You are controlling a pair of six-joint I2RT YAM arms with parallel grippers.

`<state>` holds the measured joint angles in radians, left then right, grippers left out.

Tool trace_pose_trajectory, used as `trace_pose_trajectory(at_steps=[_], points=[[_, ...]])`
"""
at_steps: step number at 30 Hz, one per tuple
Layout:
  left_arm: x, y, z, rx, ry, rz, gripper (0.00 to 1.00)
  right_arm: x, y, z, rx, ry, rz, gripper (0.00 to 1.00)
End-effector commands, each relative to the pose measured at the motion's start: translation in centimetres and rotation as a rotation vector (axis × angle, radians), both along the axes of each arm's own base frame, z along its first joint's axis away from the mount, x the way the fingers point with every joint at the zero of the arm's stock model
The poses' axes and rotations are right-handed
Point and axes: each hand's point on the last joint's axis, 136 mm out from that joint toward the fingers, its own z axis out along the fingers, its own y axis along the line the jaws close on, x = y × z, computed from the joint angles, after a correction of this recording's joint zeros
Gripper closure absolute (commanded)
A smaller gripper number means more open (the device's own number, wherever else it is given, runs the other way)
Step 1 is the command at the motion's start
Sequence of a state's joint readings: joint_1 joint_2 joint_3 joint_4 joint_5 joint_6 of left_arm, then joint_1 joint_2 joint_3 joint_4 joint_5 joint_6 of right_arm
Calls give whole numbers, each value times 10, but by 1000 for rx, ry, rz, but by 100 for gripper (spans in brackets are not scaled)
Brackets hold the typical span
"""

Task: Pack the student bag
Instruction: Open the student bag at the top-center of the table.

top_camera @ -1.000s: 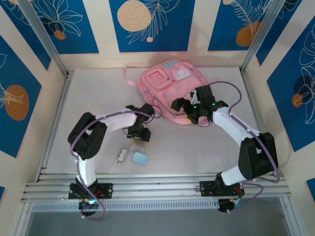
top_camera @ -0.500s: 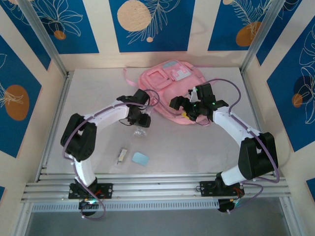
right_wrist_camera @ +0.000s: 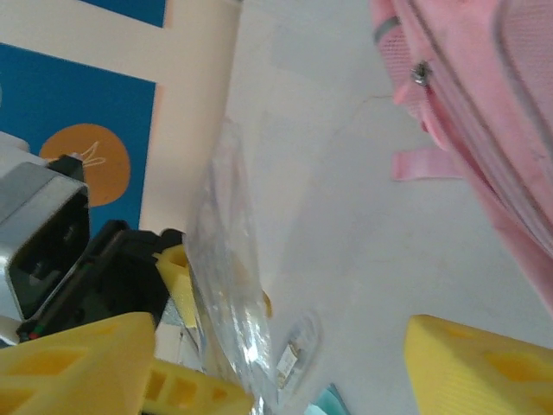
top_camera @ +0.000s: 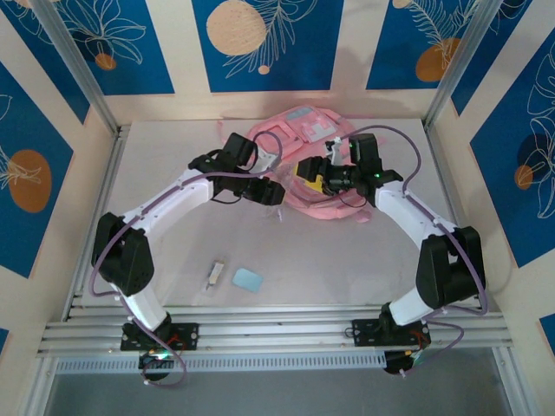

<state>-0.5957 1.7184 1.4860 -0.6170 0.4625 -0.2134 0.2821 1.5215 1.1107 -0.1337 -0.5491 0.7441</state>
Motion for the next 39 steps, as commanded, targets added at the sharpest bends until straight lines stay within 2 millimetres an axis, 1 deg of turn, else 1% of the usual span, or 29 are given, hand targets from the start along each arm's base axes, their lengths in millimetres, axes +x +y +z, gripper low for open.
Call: trace_pose_trajectory(at_steps=[1, 5, 7, 9, 10, 11, 12, 13, 14, 15, 16, 19, 20, 22, 24, 25, 27, 30, 33, 36, 39], points=[[-3, -17, 14, -54, -21, -65, 54, -5, 16, 7, 80, 0, 72, 32], [-2, -25, 13, -52, -24, -76, 54, -9, 31, 0, 98, 22, 106, 44], [-2, -28, 15, -51, -32, -85, 54, -10, 36, -4, 102, 38, 117, 55], [-2, -30, 16, -44, -40, -84, 52, -10, 38, -7, 117, 53, 126, 71], [-1, -31, 16, -42, -43, -81, 49, -9, 37, -7, 122, 56, 125, 78], [1, -30, 16, -36, -45, -71, 41, -9, 36, -7, 127, 58, 125, 88], [2, -30, 15, -33, -45, -64, 34, -7, 34, -6, 130, 59, 120, 100], [3, -30, 16, -32, -47, -60, 25, -6, 31, -5, 133, 60, 113, 100], [5, -30, 16, -32, -48, -51, 12, -5, 27, -3, 134, 59, 104, 100], [7, -30, 16, -29, -47, -41, 0, -3, 22, -3, 131, 59, 92, 100], [9, -31, 17, -28, -50, -33, 0, -2, 17, -2, 127, 59, 80, 100], [19, -30, 20, -9, -89, 0, 0, 6, -13, -3, 94, 69, 0, 100], [23, -31, 21, 2, -109, 5, 0, 9, -27, -4, 80, 76, -41, 100], [31, -34, 21, 21, -148, 13, 0, 13, -60, -7, 53, 92, -133, 100], [41, -40, 18, 53, -183, 19, 0, 15, -100, -11, 30, 119, -252, 100], [45, -43, 16, 67, -198, 18, 0, 14, -116, -11, 29, 124, -294, 100], [54, -53, 10, 103, -239, 10, 0, 9, -152, -12, 26, 139, -402, 100], [67, -73, 2, 121, -281, -15, 3, -3, -198, -14, 32, 165, -544, 100], [80, -93, -8, 141, -322, -29, 6, -17, -232, -16, 70, 183, -642, 100], [91, -109, -21, 223, -409, -61, 7, -31, -258, -19, 104, 194, -727, 100], [95, -125, -36, 279, -463, -114, 6, -42, -278, -21, 145, 199, -794, 100]])
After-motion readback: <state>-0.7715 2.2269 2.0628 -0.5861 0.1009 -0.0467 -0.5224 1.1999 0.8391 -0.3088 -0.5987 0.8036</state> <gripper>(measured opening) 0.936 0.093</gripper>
